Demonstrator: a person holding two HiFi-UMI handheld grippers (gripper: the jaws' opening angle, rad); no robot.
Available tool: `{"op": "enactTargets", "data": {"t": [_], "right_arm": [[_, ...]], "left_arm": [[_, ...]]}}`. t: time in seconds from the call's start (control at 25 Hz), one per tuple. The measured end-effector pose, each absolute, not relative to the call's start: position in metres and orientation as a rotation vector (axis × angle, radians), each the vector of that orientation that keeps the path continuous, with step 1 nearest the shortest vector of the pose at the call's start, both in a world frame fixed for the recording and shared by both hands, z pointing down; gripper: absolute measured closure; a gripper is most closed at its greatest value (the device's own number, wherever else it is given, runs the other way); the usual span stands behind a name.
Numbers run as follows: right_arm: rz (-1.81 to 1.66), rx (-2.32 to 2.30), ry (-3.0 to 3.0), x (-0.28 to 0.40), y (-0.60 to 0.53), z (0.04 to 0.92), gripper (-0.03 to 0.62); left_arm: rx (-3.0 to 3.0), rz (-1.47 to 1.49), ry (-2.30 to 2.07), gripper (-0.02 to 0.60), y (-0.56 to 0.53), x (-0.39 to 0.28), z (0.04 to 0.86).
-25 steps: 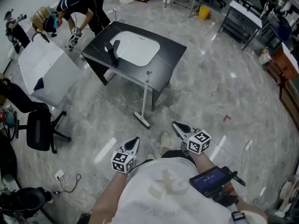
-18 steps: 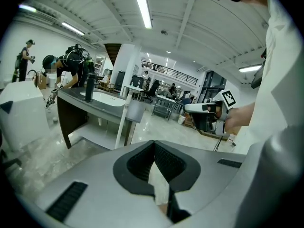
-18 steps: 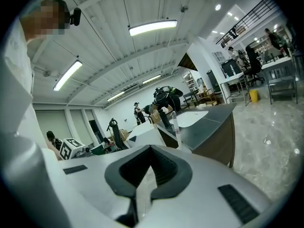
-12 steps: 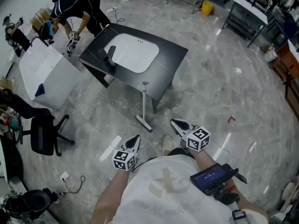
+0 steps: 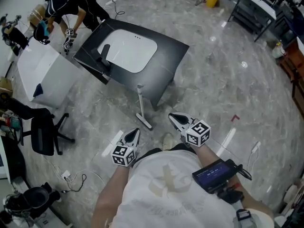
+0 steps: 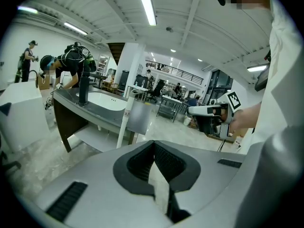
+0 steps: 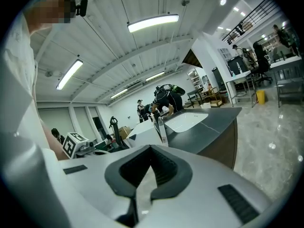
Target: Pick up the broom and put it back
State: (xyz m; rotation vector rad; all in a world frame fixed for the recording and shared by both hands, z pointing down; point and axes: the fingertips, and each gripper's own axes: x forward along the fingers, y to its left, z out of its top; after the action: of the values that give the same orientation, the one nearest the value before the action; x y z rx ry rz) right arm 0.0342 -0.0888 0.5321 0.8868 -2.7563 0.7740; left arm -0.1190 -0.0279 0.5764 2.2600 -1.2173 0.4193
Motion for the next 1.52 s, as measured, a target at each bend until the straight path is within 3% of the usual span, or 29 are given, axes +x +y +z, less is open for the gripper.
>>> {"op": "enactTargets", "data": {"t": [0.68, 1.52], "right_arm": [[0.804, 0.759, -2.749, 0.002, -0.108, 0.563, 0.577], [0.848, 0.868, -2.602, 0.022, -0.116, 0.568, 0.577]], "left_arm": [[2.196, 0.480, -1.300, 0.571, -0.072, -0.135, 0.593], [2.279, 0.622, -1.130, 0.569, -0.121, -0.127, 0.623]]}}
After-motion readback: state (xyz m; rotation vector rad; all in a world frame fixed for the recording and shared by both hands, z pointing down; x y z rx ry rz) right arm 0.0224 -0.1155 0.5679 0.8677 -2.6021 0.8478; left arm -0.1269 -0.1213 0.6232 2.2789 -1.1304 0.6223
